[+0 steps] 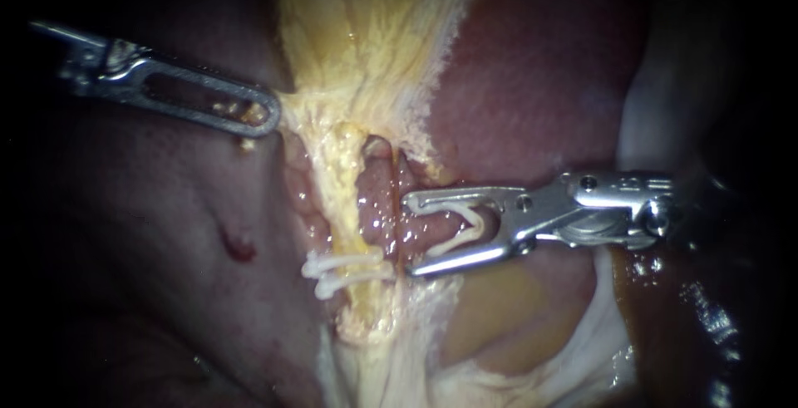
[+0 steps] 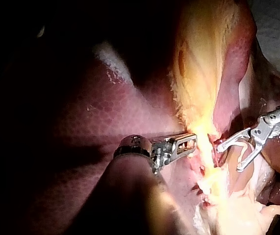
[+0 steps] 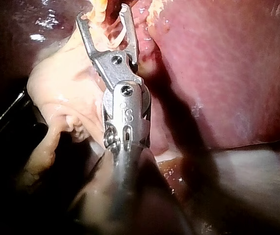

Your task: Clipping third clip left tube

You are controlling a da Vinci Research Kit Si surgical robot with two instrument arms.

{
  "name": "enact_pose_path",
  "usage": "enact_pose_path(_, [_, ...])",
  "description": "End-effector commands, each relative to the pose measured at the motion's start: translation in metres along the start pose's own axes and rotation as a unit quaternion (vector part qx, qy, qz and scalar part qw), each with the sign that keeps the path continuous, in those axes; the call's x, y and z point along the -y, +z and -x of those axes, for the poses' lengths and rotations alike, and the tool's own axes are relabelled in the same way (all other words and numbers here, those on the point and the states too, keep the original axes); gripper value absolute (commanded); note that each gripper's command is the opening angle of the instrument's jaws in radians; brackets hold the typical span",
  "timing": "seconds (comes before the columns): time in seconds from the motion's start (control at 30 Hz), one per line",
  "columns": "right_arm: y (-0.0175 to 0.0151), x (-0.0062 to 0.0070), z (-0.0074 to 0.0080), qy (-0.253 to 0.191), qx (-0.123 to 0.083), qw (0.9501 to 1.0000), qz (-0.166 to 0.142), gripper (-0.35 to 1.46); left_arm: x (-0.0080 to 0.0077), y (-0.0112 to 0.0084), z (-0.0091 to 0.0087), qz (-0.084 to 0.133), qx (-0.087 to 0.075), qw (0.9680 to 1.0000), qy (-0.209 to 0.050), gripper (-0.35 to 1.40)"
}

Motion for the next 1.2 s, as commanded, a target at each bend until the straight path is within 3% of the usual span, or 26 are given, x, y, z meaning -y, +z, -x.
enact_pose_path(0.03, [0.0002, -0.0001, 0.0002, 0.0, -0.001, 1.0, 0.001, 0.5, 0.0, 0.0, 0.0, 0.0, 0.0, 1.0, 0.0, -0.35])
enact_pose_path(0.57, [0.0031, -0.0015, 0.0019, -0.01, -0.005, 0.9999, -0.002, 0.5, 0.0, 0.0001, 0.0, 0.0, 0.0, 1.0, 0.0, -0.35])
enact_pose_path(0.93, [0.0025, -0.0033, 0.0034, -0.011, -0.003, 0.9999, 0.0, 0.5, 0.0, 0.0, -0.0001, 0.0, 0.0, 1.0, 0.0, -0.35])
enact_pose_path(1.2, [0.0025, -0.0033, 0.0035, -0.014, -0.002, 0.9999, -0.003, 0.5, 0.0, 0.0, -0.0001, 0.0, 0.0, 1.0, 0.0, -0.35])
